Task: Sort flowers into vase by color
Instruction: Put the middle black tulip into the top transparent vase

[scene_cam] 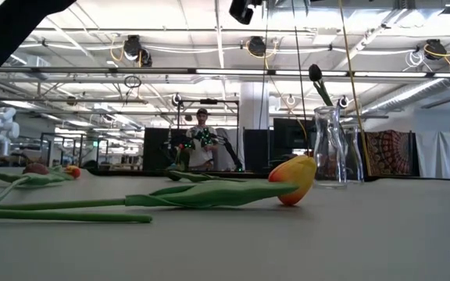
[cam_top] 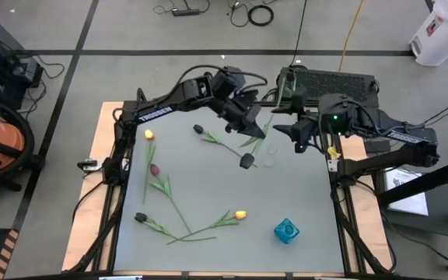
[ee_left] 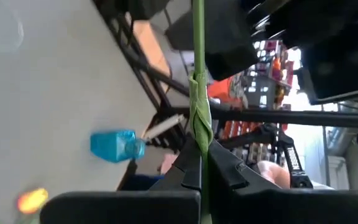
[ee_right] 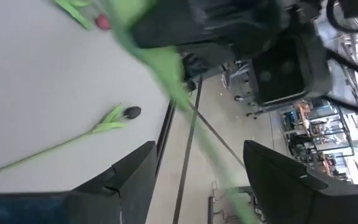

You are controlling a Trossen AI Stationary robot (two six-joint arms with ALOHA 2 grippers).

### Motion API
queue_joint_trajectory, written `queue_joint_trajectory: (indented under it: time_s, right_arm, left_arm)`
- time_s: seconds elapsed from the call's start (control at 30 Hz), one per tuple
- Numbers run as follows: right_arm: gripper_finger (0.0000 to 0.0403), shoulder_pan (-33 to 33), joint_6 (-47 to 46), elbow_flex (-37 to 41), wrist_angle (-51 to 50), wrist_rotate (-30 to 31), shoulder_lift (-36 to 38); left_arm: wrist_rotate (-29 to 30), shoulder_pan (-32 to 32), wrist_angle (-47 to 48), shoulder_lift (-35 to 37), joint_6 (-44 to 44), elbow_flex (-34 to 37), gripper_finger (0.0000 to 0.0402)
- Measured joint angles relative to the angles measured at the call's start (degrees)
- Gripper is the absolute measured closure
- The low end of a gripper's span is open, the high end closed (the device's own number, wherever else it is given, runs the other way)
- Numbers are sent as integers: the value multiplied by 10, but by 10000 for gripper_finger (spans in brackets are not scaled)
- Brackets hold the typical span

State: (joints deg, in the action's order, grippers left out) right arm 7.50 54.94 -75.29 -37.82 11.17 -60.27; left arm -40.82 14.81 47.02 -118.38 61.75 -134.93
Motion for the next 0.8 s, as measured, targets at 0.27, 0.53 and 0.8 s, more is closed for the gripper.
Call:
queue_joint_trajectory:
  time_s: [0.27,0.53,0.8]
  right_arm:
    - [170,-18,-29,0,3,12,-18]
    - [202,-34,-48,0,3,10,-20]
    - [251,-35,-48,0,3,10,-20]
  left_arm:
    - [-21,-2,-30,-20,25,0,399]
    - [-10,12,-33,-21,25,0,399]
    - [-10,16,-33,-21,24,0,399]
